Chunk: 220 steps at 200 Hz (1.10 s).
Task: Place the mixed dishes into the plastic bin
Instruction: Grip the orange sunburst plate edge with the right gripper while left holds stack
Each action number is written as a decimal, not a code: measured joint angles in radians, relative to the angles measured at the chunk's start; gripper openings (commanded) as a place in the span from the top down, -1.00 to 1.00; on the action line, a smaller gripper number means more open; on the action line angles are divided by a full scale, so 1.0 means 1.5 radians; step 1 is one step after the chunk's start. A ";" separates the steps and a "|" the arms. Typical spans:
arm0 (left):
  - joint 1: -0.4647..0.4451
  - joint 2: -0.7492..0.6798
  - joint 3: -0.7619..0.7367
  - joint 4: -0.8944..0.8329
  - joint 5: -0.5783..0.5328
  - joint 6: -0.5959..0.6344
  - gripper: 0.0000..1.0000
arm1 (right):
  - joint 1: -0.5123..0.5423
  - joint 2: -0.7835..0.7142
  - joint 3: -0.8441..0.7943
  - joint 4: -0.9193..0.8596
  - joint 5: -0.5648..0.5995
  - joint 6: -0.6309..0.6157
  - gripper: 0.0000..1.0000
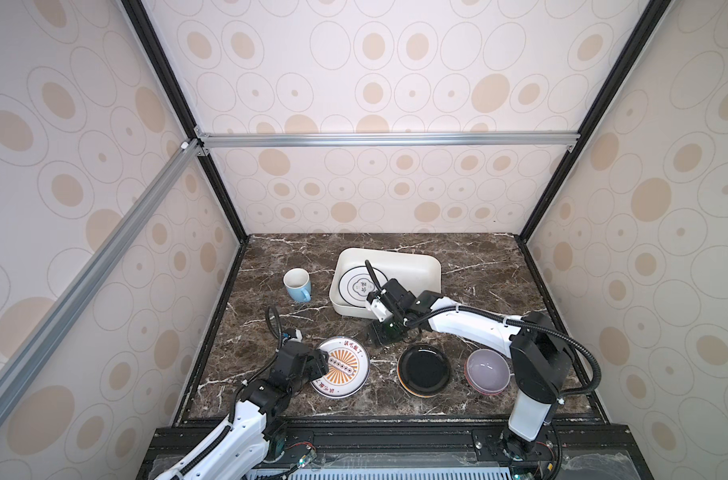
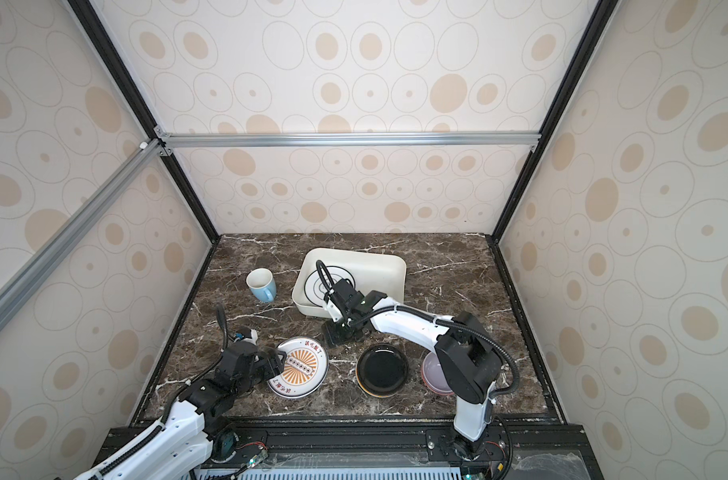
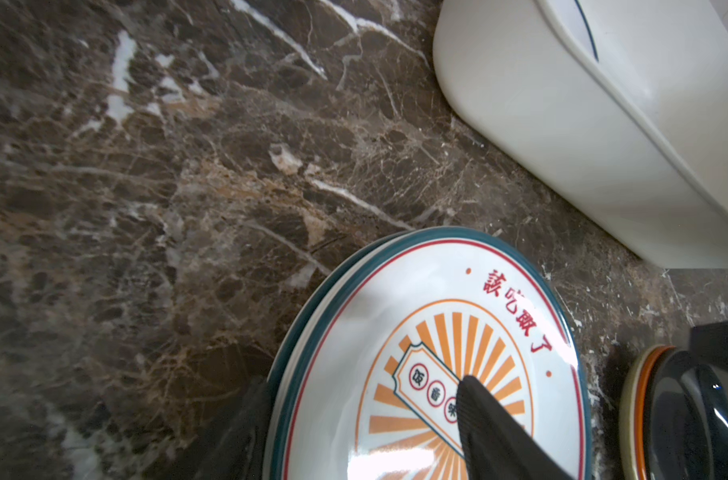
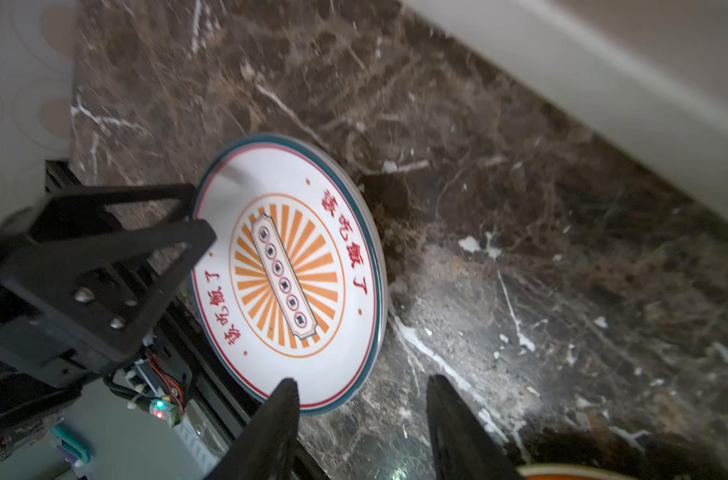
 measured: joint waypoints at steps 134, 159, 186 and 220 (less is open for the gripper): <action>-0.060 0.100 -0.020 0.090 0.000 -0.031 0.07 | -0.001 0.072 -0.044 0.075 -0.011 0.025 0.39; -0.062 0.112 -0.020 0.102 0.000 -0.032 0.10 | -0.001 0.073 -0.041 0.077 -0.018 0.034 0.67; -0.063 0.113 -0.020 0.102 -0.006 -0.031 0.10 | -0.007 0.070 -0.028 0.058 -0.013 0.030 0.73; -0.064 0.103 -0.018 0.089 -0.009 -0.030 0.07 | -0.006 0.062 -0.016 0.031 0.003 0.025 0.85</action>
